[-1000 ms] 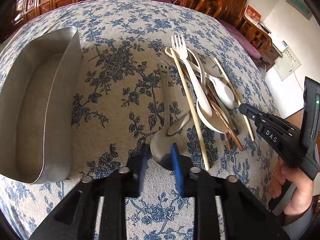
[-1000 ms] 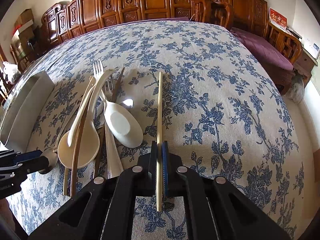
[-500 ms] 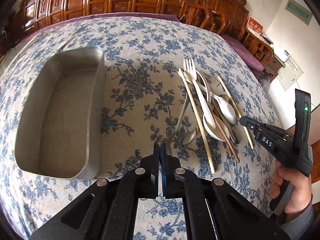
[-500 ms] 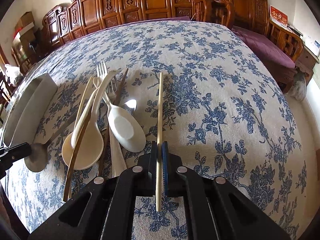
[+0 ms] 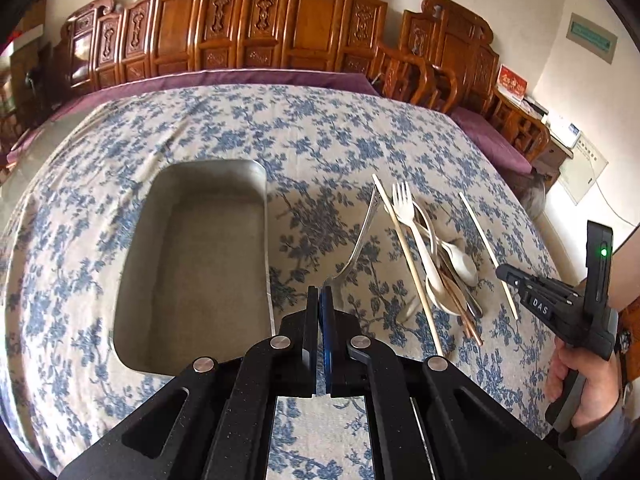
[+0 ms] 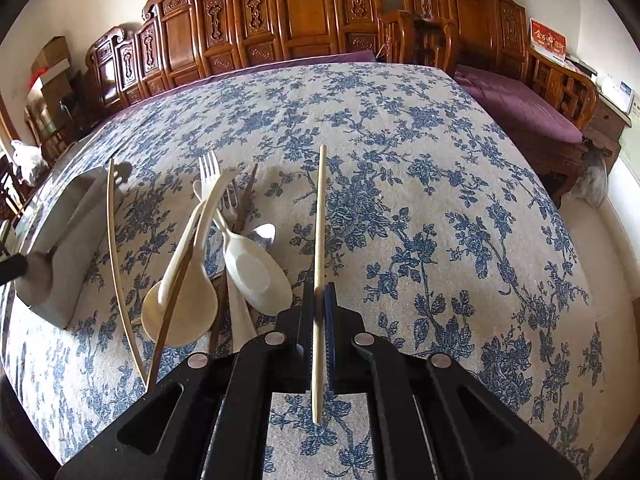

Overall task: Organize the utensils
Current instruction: 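Lower the metal spoon into the grey tray and open the left tool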

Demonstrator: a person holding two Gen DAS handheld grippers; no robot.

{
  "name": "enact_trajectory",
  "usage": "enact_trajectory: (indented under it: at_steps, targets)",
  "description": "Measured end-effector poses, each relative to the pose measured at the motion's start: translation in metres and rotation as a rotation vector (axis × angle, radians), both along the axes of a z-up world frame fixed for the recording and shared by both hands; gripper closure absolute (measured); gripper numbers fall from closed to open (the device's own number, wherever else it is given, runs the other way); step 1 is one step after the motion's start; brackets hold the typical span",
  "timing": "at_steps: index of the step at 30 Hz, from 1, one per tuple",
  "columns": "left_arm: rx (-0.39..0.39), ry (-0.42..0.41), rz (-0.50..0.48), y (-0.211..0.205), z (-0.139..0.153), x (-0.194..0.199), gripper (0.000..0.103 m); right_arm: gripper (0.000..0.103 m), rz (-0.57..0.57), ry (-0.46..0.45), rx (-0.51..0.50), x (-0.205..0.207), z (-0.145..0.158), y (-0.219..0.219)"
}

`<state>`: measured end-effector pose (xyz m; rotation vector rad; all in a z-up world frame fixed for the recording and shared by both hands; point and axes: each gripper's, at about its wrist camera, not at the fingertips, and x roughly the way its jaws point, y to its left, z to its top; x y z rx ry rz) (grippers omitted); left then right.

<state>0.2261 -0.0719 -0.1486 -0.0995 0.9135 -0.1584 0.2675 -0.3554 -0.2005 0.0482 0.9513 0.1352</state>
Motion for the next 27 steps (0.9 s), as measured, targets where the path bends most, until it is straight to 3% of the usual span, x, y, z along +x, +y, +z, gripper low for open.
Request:
enact_trajectory:
  at_steps: [16,27]
  targets:
    - [0.027,-0.06,0.101,0.066,0.018,0.013,0.102,0.097,0.081,-0.071,-0.024,-0.02,0.028,0.046]
    - [0.077,-0.016,0.176,0.107,-0.003,0.009,0.102,0.097,0.173,-0.107,0.003,-0.034,0.049,0.093]
